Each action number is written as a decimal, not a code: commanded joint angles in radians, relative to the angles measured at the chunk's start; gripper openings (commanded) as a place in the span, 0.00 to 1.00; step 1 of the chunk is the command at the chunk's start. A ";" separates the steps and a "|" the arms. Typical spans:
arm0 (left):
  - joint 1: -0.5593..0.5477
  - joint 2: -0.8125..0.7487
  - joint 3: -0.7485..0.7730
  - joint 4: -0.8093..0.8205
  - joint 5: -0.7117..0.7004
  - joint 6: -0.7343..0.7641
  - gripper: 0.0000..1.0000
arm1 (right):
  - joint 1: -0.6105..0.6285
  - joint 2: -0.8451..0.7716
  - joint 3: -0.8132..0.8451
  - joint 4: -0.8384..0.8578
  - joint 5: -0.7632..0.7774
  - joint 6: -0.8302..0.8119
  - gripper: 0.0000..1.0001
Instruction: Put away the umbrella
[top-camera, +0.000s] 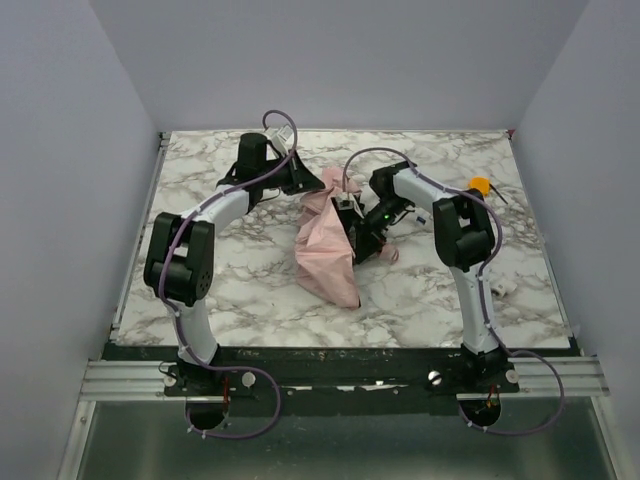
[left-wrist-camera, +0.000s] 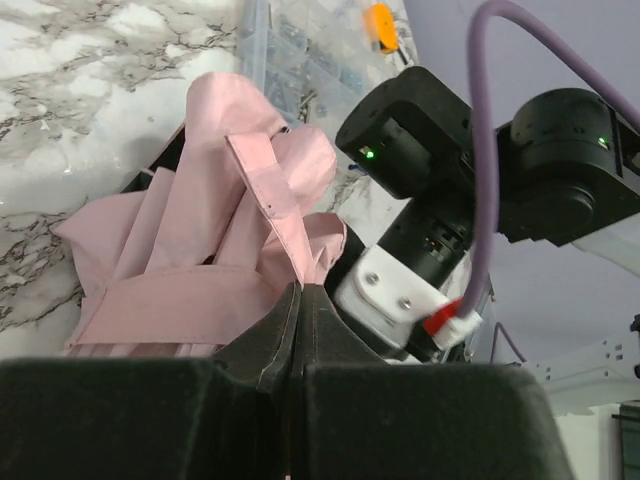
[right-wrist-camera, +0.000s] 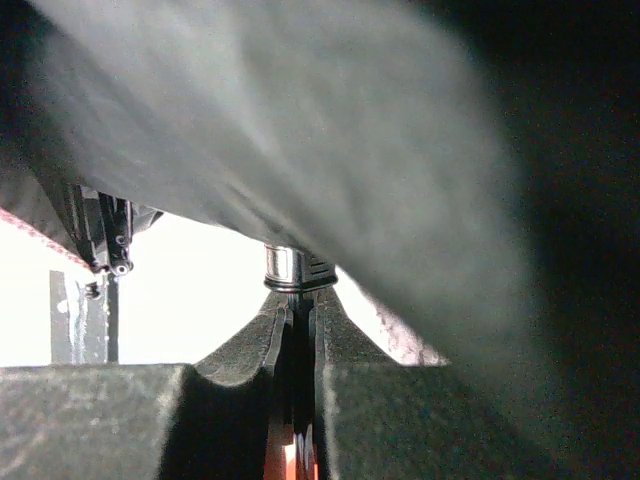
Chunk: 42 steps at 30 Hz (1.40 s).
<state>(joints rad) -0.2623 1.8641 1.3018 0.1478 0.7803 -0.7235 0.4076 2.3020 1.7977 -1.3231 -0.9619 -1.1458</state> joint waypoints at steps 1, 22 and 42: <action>-0.018 0.049 0.066 -0.049 -0.044 0.060 0.00 | -0.023 0.115 0.069 -0.097 -0.075 0.096 0.00; -0.041 0.052 0.164 -0.083 -0.206 0.133 0.41 | -0.067 0.254 0.151 -0.096 -0.160 0.265 0.04; 0.021 -0.501 -0.160 -0.310 0.243 1.362 0.99 | -0.069 0.214 0.085 -0.097 -0.088 0.181 0.06</action>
<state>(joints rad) -0.2005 1.4227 1.2339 0.2321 0.7750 -0.0620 0.3595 2.5111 1.9190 -1.4010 -1.1015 -0.9451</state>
